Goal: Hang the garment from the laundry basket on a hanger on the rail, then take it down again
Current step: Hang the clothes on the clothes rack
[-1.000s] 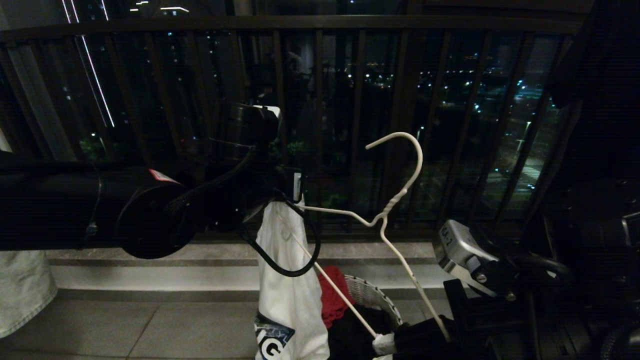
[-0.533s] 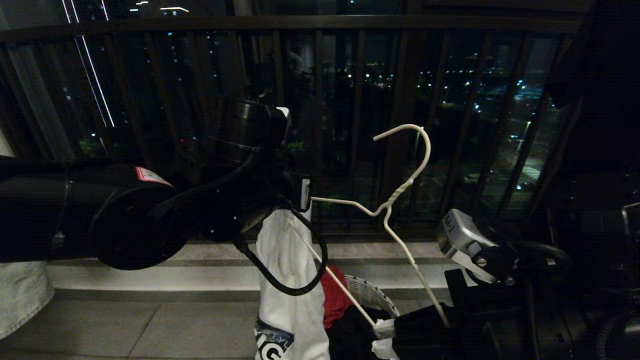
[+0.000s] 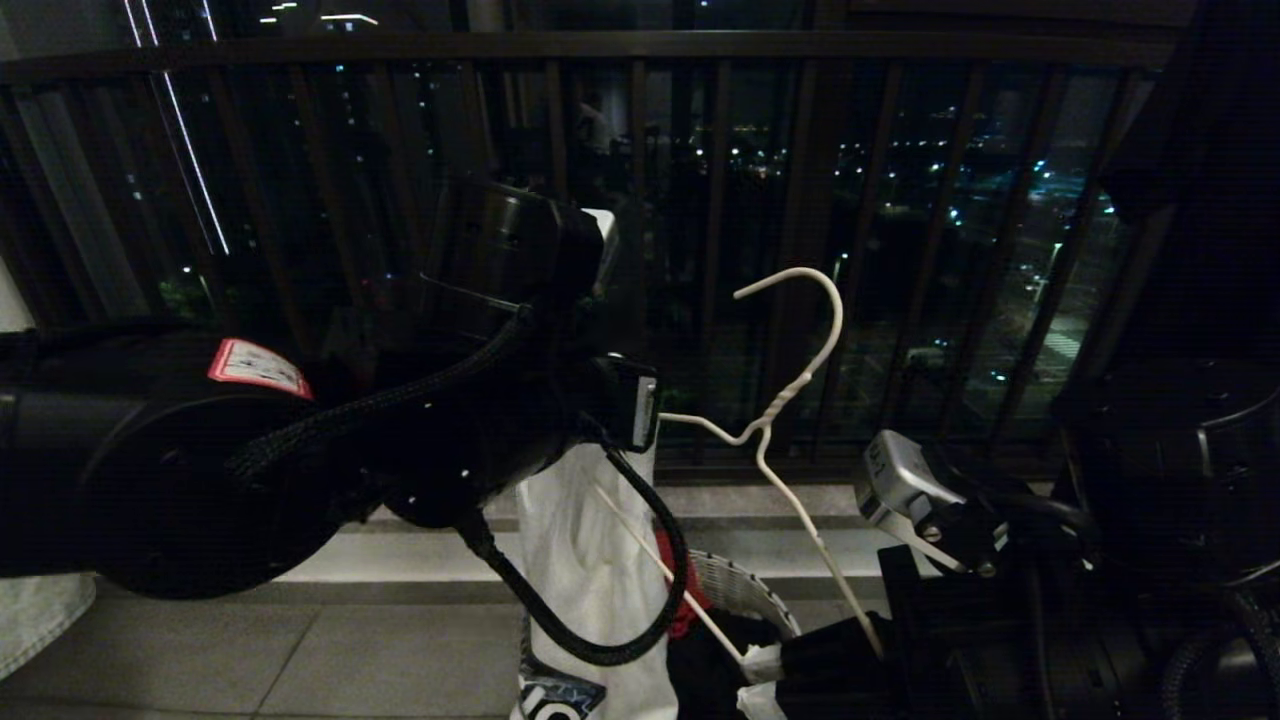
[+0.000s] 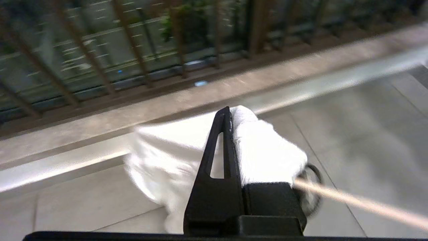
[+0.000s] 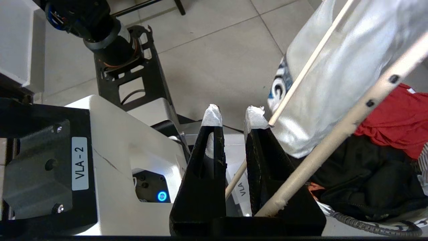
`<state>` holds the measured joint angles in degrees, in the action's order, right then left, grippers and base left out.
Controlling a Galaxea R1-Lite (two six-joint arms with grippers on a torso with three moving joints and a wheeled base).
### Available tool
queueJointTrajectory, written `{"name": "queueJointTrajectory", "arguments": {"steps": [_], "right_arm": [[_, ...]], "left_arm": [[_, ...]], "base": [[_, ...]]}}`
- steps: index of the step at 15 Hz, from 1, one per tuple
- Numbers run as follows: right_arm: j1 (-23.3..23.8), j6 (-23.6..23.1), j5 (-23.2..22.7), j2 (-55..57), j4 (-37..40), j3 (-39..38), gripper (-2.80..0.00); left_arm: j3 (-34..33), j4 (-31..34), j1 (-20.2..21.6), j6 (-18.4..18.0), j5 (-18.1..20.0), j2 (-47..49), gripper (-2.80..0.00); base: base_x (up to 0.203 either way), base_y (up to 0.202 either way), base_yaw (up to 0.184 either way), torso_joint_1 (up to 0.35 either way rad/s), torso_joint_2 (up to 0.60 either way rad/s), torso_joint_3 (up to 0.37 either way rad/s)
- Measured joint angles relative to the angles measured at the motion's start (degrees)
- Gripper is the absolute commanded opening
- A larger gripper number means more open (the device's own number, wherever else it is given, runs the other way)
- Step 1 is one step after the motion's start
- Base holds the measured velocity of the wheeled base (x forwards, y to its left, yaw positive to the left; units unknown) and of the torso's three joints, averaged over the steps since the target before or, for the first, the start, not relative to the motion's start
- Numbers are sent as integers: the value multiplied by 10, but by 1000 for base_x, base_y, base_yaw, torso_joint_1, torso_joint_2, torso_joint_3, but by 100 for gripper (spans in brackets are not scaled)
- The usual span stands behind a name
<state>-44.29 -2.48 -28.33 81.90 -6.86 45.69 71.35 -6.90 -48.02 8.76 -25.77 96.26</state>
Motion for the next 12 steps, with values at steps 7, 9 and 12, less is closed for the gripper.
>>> {"name": "queueJointTrajectory", "arguments": {"steps": [7, 9, 12], "right_arm": [[-3, -1, -1, -21, 1, -3, -280], [-3, -1, -1, -28, 1, -3, -280], [3, 0, -1, -38, 0, -3, -280]], "left_arm": [[63, 75, -25, -89, 35, -3, -280], [77, 73, -29, -124, 48, -5, -280], [99, 72, -30, -135, 74, -6, -280]], "base": [[0, 0, 0, 0, 0, 0], [0, 0, 0, 0, 0, 0], [0, 0, 0, 0, 0, 0]]}}
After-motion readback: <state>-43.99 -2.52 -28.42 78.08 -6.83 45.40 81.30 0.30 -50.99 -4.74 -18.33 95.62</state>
